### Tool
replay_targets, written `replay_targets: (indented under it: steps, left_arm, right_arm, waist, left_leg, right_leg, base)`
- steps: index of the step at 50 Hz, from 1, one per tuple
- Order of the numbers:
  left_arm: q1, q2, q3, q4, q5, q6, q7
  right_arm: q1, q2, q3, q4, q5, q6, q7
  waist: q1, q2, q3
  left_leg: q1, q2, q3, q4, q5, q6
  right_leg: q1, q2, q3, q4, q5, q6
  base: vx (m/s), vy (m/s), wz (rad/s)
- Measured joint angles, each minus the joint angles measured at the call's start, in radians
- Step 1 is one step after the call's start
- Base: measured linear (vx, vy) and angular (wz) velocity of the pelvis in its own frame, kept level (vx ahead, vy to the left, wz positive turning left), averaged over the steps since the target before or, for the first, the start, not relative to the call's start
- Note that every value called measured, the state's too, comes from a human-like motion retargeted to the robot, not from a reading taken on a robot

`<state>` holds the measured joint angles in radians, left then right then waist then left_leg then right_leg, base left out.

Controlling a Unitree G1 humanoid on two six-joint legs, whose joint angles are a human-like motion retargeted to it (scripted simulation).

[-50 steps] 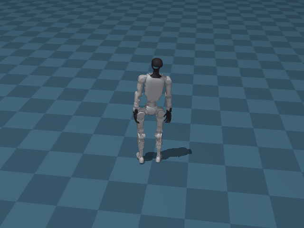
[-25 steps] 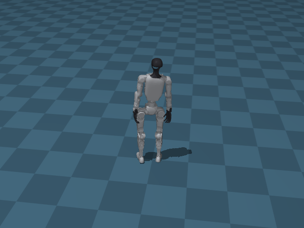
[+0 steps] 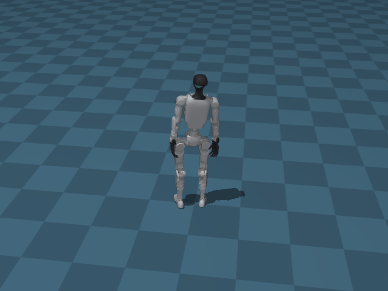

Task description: In place motions

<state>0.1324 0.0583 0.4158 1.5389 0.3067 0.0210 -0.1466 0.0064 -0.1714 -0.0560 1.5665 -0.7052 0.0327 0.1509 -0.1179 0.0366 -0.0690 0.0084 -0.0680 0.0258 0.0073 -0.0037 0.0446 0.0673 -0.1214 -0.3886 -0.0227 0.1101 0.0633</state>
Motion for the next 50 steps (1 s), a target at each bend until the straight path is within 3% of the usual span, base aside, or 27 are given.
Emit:
replay_targets:
  steps: [50]
  left_arm:
    - [-0.003,0.004,-0.011,0.005,-0.004,-0.001,-0.002]
  right_arm:
    - [-0.007,-0.003,0.004,0.003,-0.01,0.0,0.005]
  waist:
    - [-0.003,-0.008,0.006]
  left_leg:
    - [-0.002,0.011,0.005,0.013,-0.013,-0.021]
  right_leg:
    - [0.003,-0.013,0.001,0.003,0.001,0.003]
  base:
    - [0.0,0.0,0.0]
